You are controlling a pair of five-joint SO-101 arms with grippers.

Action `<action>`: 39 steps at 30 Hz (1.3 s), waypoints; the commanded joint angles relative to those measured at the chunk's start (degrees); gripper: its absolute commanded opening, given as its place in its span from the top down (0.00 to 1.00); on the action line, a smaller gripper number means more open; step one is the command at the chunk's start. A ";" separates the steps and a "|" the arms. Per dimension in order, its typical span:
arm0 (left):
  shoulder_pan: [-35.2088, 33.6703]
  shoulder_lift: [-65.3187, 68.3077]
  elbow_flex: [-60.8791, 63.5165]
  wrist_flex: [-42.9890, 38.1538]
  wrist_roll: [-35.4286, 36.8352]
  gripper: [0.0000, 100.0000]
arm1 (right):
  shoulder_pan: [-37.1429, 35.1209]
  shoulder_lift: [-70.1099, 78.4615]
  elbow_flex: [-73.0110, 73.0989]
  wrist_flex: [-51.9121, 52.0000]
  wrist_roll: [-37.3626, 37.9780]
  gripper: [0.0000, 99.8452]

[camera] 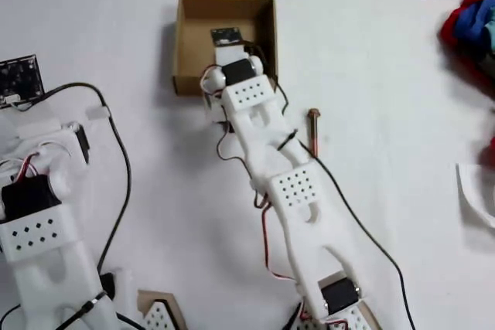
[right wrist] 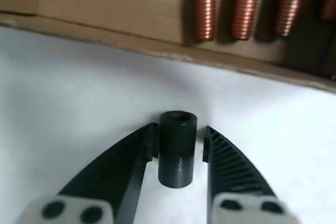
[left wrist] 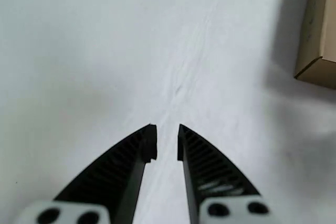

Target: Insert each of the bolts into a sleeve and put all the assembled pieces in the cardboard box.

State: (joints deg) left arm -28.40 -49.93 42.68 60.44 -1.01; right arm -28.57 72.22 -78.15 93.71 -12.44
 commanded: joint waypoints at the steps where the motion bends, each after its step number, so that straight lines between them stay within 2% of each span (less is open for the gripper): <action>1: 0.09 -1.23 -0.31 -0.88 -0.26 0.91 | -0.04 0.04 -1.14 -1.71 0.35 0.99; 10: 0.35 -0.88 -0.31 -1.14 -0.26 0.91 | 0.40 -4.35 -1.32 7.16 2.20 0.98; 15: 3.96 -0.79 -0.57 -0.88 -0.26 0.91 | 3.74 -16.84 -0.53 7.69 2.29 0.98; 18: 7.03 -0.70 -0.75 -1.05 -0.26 0.91 | 5.67 -27.91 5.19 7.69 2.29 0.98; 24: 16.53 0.26 -0.84 -1.23 -3.25 0.91 | 8.92 -53.49 31.74 7.43 2.29 0.98; 28: 23.38 8.00 -3.74 -0.97 -3.87 0.91 | 13.85 -71.87 51.25 3.56 2.46 0.98; 31: 27.87 18.29 -11.47 0.88 -3.87 0.91 | 18.95 -88.31 69.98 -5.05 7.21 0.98; 35: 35.08 32.35 -28.35 9.23 -3.60 0.91 | 26.51 -108.09 95.38 -18.59 15.56 0.98; 39: 42.90 43.43 -44.26 15.74 -3.52 0.91 | 35.56 -117.58 111.30 -27.21 17.76 0.98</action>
State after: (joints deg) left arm 9.14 -12.66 11.47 72.40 -4.44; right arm 1.14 -36.97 22.33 72.53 3.74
